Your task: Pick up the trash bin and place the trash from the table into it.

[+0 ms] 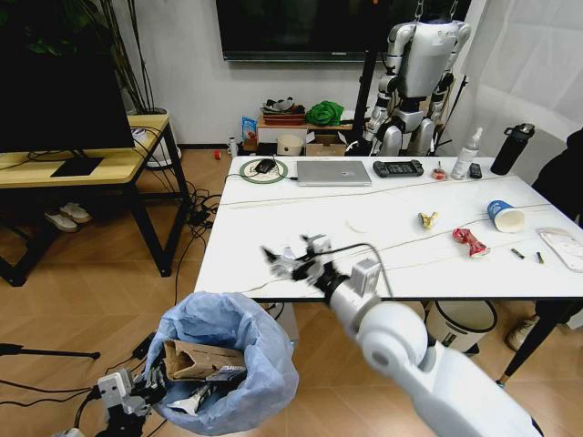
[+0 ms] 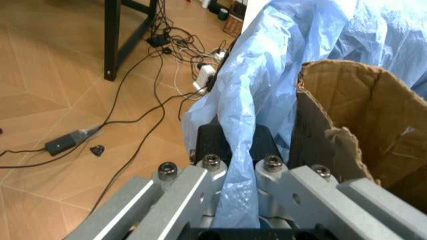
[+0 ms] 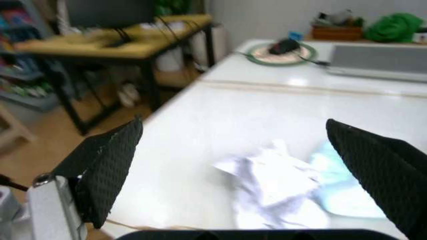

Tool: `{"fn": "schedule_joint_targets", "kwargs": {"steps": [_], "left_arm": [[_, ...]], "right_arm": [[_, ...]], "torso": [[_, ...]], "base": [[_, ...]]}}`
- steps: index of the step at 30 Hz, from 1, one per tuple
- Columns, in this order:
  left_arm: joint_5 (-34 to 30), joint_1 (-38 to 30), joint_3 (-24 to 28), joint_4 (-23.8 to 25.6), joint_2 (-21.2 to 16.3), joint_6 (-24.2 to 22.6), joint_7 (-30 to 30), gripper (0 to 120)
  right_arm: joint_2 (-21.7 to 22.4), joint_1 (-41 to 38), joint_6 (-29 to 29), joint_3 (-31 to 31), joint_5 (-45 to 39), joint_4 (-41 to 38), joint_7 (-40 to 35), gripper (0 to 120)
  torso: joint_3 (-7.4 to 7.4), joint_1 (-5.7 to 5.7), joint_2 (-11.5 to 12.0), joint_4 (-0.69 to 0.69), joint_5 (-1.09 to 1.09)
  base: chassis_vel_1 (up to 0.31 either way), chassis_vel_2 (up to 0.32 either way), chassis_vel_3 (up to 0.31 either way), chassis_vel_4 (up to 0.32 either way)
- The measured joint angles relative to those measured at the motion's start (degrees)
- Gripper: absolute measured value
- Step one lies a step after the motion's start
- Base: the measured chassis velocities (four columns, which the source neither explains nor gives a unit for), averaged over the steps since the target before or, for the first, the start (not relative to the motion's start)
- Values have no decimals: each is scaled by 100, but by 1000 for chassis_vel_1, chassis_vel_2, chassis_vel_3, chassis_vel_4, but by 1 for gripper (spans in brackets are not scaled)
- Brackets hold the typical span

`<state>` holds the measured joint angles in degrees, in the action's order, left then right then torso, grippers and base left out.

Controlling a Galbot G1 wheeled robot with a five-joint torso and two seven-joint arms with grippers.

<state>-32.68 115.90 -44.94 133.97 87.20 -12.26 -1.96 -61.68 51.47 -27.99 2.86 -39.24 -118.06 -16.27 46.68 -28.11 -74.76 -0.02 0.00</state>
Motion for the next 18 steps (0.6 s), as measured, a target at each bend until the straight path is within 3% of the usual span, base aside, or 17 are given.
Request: {"fn": "schedule_joint_targets", "kwargs": {"steps": [5, 18], "left_arm": [[6, -8, 15, -12, 24, 31, -18, 0], [32, -64, 23, 16, 35, 38, -21, 0]], "right_arm": [[-351, -224, -490, -150, 136, 645, 183, 100], [-1100, -1136, -578, 585, 559, 1746, 339, 100]], "torso": [[0, 0, 0, 1, 0], [0, 0, 0, 3, -1]], "base": [[0, 0, 0, 0], [0, 0, 0, 0]]}}
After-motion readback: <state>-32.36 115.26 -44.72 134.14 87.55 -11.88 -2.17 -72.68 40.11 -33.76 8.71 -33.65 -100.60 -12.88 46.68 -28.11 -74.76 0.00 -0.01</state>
